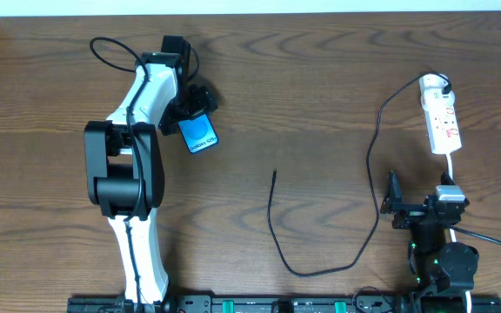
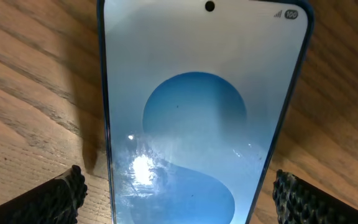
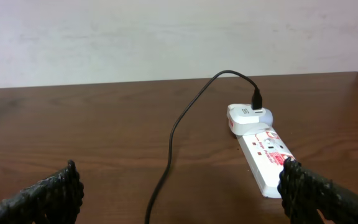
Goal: Plug charger to phone and switch on socket
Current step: 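Lower the left gripper and close it on the phone's sides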
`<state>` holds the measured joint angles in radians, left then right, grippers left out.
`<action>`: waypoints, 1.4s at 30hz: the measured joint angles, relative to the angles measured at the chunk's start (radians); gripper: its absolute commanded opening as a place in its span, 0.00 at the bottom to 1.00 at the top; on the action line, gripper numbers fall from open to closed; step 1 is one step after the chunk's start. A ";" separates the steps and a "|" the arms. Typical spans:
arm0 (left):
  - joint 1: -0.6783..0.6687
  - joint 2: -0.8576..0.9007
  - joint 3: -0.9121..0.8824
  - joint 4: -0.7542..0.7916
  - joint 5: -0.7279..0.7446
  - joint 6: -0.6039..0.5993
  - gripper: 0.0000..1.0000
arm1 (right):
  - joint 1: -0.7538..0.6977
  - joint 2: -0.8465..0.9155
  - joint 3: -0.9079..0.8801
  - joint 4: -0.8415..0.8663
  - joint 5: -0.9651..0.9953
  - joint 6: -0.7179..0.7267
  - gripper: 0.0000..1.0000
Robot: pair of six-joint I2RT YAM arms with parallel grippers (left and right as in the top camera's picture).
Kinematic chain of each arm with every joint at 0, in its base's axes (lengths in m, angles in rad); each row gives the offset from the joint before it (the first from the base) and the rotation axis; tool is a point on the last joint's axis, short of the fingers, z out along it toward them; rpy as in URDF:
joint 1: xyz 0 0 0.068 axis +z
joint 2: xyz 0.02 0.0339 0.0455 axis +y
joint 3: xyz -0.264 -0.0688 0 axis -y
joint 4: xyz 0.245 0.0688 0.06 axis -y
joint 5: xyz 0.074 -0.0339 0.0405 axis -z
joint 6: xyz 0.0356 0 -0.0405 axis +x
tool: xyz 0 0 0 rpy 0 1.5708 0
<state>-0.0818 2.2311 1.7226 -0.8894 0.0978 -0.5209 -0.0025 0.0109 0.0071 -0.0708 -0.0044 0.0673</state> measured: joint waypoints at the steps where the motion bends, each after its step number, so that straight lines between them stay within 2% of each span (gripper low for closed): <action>1: -0.002 0.000 0.000 0.002 0.000 0.000 0.98 | 0.000 0.000 0.000 0.000 0.000 0.000 0.99; 42: -0.027 0.000 -0.032 0.008 -0.018 -0.030 0.98 | 0.000 0.000 0.000 0.000 0.000 0.000 0.99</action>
<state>-0.1085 2.2314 1.6901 -0.8810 0.0803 -0.5510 -0.0025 0.0109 0.0071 -0.0708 -0.0048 0.0673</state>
